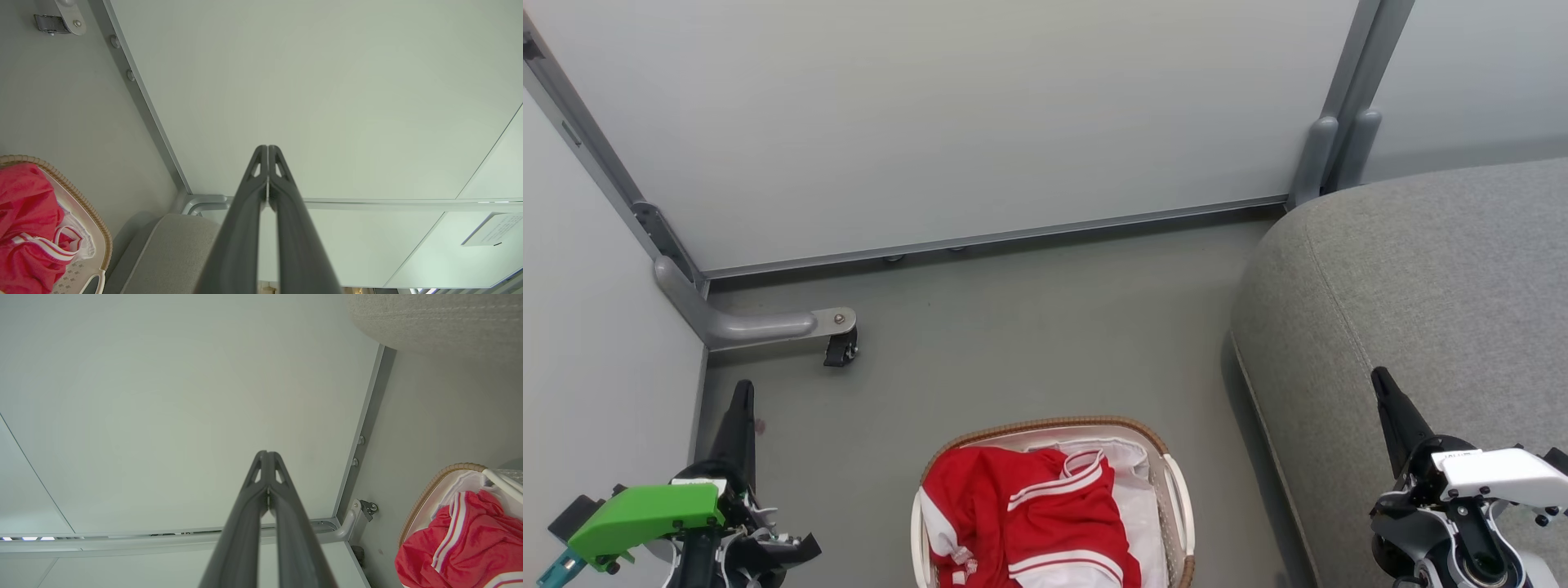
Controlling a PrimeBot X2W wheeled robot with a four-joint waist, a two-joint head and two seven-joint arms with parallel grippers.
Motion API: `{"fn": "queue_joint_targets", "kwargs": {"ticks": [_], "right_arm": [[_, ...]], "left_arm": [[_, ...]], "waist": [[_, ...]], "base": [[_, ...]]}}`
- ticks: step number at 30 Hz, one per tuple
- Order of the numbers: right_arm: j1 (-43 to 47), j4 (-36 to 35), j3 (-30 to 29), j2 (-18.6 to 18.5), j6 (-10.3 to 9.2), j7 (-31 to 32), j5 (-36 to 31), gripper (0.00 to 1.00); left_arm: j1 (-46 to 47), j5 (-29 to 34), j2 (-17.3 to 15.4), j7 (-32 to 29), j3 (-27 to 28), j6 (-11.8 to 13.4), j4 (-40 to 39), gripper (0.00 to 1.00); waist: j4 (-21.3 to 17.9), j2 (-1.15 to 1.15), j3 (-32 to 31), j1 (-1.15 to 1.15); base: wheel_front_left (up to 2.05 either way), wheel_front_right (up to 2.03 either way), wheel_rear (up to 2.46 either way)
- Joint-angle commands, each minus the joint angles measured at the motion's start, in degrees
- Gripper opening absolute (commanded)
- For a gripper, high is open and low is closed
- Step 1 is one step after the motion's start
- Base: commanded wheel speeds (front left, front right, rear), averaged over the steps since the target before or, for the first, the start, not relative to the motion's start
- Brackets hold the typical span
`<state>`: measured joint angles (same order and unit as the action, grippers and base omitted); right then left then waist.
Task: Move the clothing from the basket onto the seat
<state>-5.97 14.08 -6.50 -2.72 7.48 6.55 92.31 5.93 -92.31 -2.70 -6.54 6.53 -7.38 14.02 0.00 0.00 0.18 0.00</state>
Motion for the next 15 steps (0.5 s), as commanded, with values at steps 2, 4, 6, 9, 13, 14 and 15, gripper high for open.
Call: {"fn": "queue_joint_targets", "kwargs": {"ticks": [2,4,6,9,13,14,15], "right_arm": [[-0.5,-0.2,-0.1,-0.3,0.02,0.1,0.2,0.0],[-0.5,-0.2,-0.1,-0.3,0.02,0.1,0.2,0.0],[-0.5,-0.2,-0.1,-0.3,0.02,0.1,0.2,0.0],[-0.5,-0.2,-0.1,-0.3,0.02,0.1,0.2,0.0],[0.9,1.3,0.1,0.4,0.0,0.0,0.0,1.0],[1.3,1.8,0.2,0.6,0.0,-0.1,0.0,1.0],[1.6,2.1,0.3,0.7,0.0,-0.1,0.0,1.0]], "left_arm": [[0.6,-0.2,-0.4,-0.1,0.1,-0.3,-0.1,0.0],[0.6,-0.2,-0.4,-0.1,0.1,-0.3,-0.1,0.0],[0.6,-0.2,-0.4,-0.1,0.1,-0.3,-0.1,0.0],[0.6,-0.2,-0.4,-0.1,0.1,-0.3,-0.1,0.0],[-0.8,0.0,0.3,0.1,-0.1,0.1,1.3,1.0],[-1.2,0.0,0.4,0.1,-0.2,0.1,1.8,1.0],[-1.5,0.0,0.5,0.1,-0.3,0.1,2.2,1.0]], "waist": [[0.0,0.0,0.0,0.0],[0.0,0.0,0.0,0.0],[0.0,0.0,0.0,0.0],[0.0,0.0,0.0,0.0],[0.0,0.0,0.0,0.0],[0.0,0.0,0.0,0.0],[0.0,0.0,0.0,0.0]], "base": [[0.0,0.0,0.0],[0.0,0.0,0.0],[0.0,0.0,0.0],[0.0,0.0,0.0],[0.0,0.0,0.0],[0.0,0.0,0.0],[0.0,0.0,0.0]]}}
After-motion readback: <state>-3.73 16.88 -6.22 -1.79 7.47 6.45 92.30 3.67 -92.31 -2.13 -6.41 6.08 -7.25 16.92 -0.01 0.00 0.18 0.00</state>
